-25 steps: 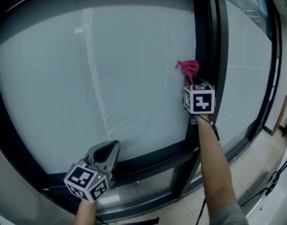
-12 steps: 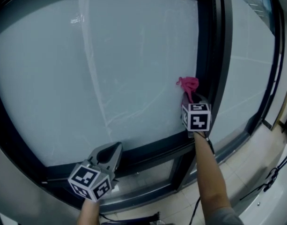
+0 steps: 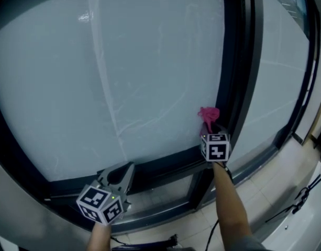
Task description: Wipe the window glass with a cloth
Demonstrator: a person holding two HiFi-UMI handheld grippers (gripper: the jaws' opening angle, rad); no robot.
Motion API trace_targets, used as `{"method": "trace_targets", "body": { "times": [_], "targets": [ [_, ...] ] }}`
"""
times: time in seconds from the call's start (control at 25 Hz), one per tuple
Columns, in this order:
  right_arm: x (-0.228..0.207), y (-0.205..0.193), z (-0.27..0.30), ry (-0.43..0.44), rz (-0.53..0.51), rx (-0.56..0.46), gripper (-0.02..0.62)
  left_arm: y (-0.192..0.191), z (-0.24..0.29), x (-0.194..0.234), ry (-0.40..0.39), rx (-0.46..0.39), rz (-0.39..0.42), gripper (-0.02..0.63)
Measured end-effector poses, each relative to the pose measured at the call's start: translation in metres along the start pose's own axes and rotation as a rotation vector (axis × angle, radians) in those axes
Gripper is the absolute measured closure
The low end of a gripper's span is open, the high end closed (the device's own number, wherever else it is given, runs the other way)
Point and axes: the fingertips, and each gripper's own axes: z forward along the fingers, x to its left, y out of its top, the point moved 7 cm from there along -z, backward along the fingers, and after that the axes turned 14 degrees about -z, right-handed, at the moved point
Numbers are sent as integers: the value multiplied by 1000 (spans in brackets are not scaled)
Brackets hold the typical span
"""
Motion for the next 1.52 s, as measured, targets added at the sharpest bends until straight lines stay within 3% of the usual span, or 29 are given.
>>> {"method": "trace_targets", "body": {
  "times": [0.4, 0.52, 0.72, 1.0, 1.16, 1.52],
  "targets": [
    [21, -42, 5, 64, 65, 101, 531, -10, -5, 8, 19, 11, -36, 598],
    [32, -42, 3, 109, 136, 109, 531, -12, -7, 12, 24, 12, -47, 598],
    [48, -32, 1, 200, 327, 77, 532, -16, -9, 14, 19, 15, -60, 598],
    [58, 8, -12, 272, 461, -72, 535, -15, -18, 19, 22, 15, -52, 598],
    [56, 49, -19, 260, 427, -167, 537, -12, -25, 26, 23, 10, -46, 598],
    [35, 145, -30, 148, 159, -296, 537, -7, -45, 49, 52, -18, -54, 598]
  ]
}}
